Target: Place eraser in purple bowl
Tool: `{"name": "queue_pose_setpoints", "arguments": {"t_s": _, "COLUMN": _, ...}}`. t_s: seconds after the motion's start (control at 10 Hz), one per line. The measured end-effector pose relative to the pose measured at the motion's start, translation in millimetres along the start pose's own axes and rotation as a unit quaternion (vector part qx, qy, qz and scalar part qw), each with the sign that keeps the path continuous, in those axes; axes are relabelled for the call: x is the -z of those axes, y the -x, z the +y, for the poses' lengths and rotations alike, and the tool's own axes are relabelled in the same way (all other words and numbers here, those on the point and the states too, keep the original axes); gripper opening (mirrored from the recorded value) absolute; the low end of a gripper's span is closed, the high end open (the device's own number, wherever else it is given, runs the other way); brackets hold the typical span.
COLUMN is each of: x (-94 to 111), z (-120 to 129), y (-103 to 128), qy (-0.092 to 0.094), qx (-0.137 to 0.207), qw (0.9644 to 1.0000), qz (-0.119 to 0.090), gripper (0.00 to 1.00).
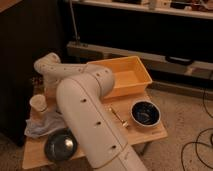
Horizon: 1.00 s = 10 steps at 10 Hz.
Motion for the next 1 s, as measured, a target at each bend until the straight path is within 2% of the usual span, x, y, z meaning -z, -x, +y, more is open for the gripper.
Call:
{"name": "queue_pose_setpoints", "arguments": {"t_s": 0.3, "x": -9, "z": -8, "y": 8, "qy": -0.011, "qx": -0.021, "qw": 0.9996, "qz": -0.013, "gripper": 0.65}}
{"name": "queue_pose_setpoints", "arguments": {"t_s": 0.8, "x": -26, "z": -26, "y": 21, "qy": -0.022, "qx": -0.036, "qw": 0.9991, "qz": -0.012, "gripper": 0.63}}
{"name": "queue_pose_setpoints", "arguments": {"t_s": 1.0, "x": -31, "z": -33, "y": 23, "qy": -0.022, "qx": -0.037, "qw": 0.999, "qz": -0.007, "gripper": 0.46}}
